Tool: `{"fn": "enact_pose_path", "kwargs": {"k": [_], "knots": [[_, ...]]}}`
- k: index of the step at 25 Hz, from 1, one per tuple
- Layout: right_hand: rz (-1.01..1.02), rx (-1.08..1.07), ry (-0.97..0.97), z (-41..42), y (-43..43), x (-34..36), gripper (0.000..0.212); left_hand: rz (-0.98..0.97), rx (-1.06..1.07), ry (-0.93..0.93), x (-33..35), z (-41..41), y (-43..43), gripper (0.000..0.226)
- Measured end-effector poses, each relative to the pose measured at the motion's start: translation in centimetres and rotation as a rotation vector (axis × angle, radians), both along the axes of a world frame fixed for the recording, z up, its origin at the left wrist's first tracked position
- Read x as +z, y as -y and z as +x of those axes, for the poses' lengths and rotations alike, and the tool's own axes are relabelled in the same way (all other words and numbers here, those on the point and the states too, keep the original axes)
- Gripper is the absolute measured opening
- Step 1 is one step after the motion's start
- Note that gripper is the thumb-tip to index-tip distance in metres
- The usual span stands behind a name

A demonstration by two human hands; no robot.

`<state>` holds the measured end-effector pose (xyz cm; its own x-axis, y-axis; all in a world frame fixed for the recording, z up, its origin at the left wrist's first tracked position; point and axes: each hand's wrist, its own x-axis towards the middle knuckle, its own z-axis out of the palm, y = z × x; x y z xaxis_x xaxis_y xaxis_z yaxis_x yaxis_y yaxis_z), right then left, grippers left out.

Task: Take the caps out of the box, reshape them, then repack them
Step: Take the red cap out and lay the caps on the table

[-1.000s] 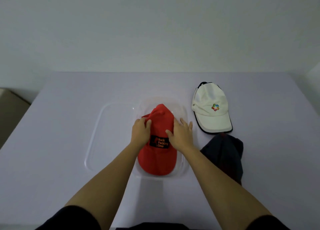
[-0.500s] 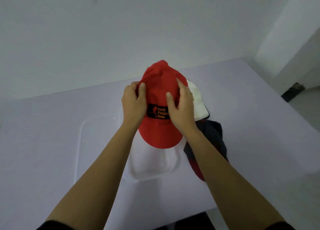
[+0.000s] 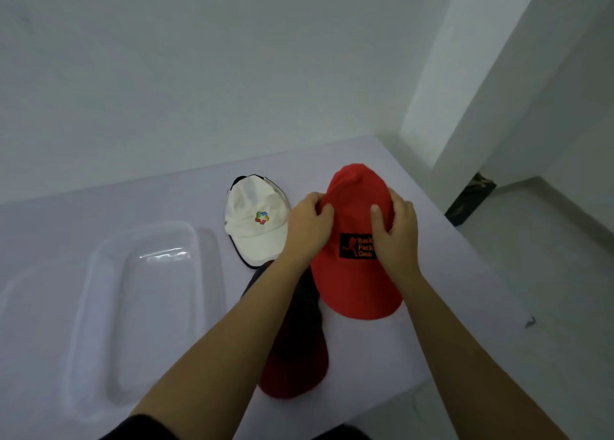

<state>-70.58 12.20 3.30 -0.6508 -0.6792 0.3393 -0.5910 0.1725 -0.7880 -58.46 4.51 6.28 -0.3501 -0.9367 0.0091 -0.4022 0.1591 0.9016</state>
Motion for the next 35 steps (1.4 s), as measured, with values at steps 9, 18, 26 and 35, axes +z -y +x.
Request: {"fn": "enact_pose_path", "kwargs": {"k": [9,18,26,35], "knots": [[0.346,0.198,0.116,-8.0,0.7,-8.0,0.045,0.173,0.094,0.240,-9.2,-6.3,-0.3,0.024],[0.357,0.347,0.085,-9.2,3.1,-8.5,0.052,0.069,0.070,0.251,-8.3,-6.3,1.6,0.042],[0.433,0.638,-0.027,1.5,-5.1,-12.2,0.058,-0.270,-0.022,0.406,-11.3,6.0,-6.6,0.044],[0.777,0.937,-0.222,7.6,-8.7,-13.7,0.108,-0.148,-0.322,0.709,-17.6,15.3,-13.8,0.076]]}}
